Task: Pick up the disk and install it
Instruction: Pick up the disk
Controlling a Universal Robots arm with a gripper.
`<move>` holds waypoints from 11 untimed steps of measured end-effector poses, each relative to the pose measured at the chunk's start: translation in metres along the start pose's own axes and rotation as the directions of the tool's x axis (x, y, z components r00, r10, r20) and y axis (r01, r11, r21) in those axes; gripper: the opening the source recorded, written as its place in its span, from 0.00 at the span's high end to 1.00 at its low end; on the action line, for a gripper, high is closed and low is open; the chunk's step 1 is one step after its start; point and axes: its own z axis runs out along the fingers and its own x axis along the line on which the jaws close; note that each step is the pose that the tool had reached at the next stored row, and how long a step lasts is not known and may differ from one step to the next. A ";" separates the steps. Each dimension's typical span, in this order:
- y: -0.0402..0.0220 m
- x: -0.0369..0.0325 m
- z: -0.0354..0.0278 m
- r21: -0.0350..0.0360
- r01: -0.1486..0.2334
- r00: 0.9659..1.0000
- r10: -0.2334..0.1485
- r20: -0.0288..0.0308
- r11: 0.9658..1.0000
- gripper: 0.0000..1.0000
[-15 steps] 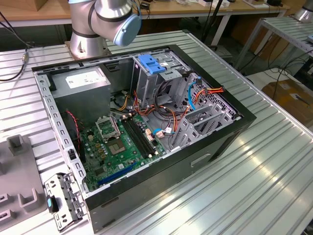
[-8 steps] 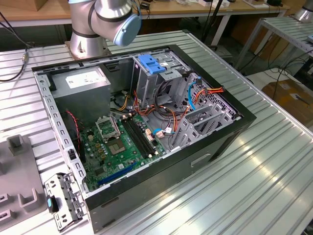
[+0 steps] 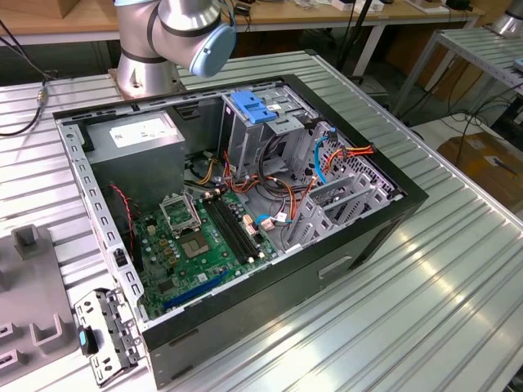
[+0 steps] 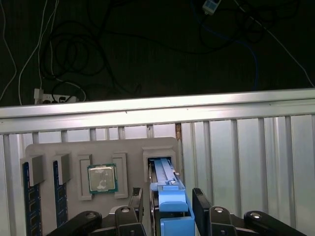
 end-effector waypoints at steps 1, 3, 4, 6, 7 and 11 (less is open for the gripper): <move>0.0000 0.0000 0.0000 0.000 0.000 1.000 0.000 0.000 1.000 0.48; 0.0000 0.0000 0.0000 0.000 0.000 1.000 0.000 0.000 1.000 0.48; 0.0000 0.0000 0.0000 0.000 0.000 1.000 0.000 0.000 1.000 0.48; 0.0000 0.0000 0.0000 0.000 0.000 1.000 0.000 0.000 1.000 0.49; 0.0000 0.0000 0.0001 0.000 0.000 1.000 0.000 0.000 1.000 0.56; 0.0000 0.0000 0.0001 0.000 0.000 1.000 0.000 0.000 1.000 0.56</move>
